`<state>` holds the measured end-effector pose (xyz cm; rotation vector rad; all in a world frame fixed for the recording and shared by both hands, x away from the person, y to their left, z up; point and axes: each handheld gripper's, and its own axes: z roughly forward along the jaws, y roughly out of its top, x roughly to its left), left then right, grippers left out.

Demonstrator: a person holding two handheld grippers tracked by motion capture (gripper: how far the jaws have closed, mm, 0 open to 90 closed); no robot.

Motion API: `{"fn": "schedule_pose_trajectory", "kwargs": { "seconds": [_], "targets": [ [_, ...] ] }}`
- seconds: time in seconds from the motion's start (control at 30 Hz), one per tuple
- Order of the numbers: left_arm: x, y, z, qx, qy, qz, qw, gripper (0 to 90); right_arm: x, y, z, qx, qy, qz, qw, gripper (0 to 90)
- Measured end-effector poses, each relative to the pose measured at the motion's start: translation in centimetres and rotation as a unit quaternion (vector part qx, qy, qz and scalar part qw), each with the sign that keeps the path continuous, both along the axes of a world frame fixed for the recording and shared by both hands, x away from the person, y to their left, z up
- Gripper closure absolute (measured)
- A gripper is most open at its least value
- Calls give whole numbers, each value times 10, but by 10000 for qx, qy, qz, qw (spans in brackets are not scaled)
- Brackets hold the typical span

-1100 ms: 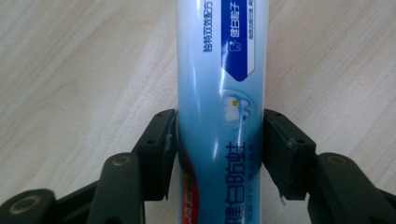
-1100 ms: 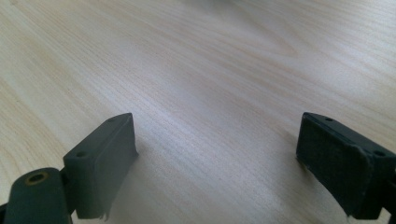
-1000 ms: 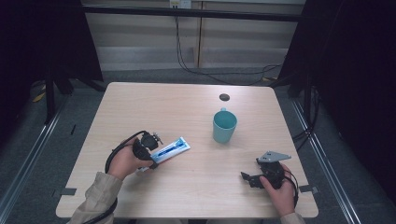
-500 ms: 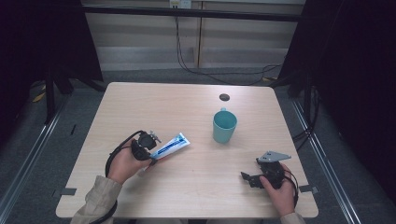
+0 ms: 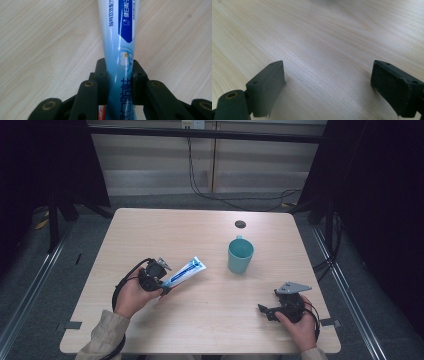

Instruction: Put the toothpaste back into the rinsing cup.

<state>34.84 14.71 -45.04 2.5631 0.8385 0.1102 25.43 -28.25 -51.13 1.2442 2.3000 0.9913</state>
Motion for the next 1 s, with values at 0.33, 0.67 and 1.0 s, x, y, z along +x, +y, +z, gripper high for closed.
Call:
{"fn": "schedule_pose_trajectory", "kwargs": {
  "seconds": [0.33,0.67,1.0],
  "targets": [
    [-2,1,6,-226,-48,41,9997,730,0,0,0,15,10,2,10000,114],
    [-5,-2,12,-389,-169,-14,9991,730,0,-5,2,220,115,-162,9996,147],
    [-6,-6,16,-598,-347,49,9976,730,2,-2,14,358,109,-70,9993,157]
  ]
}}
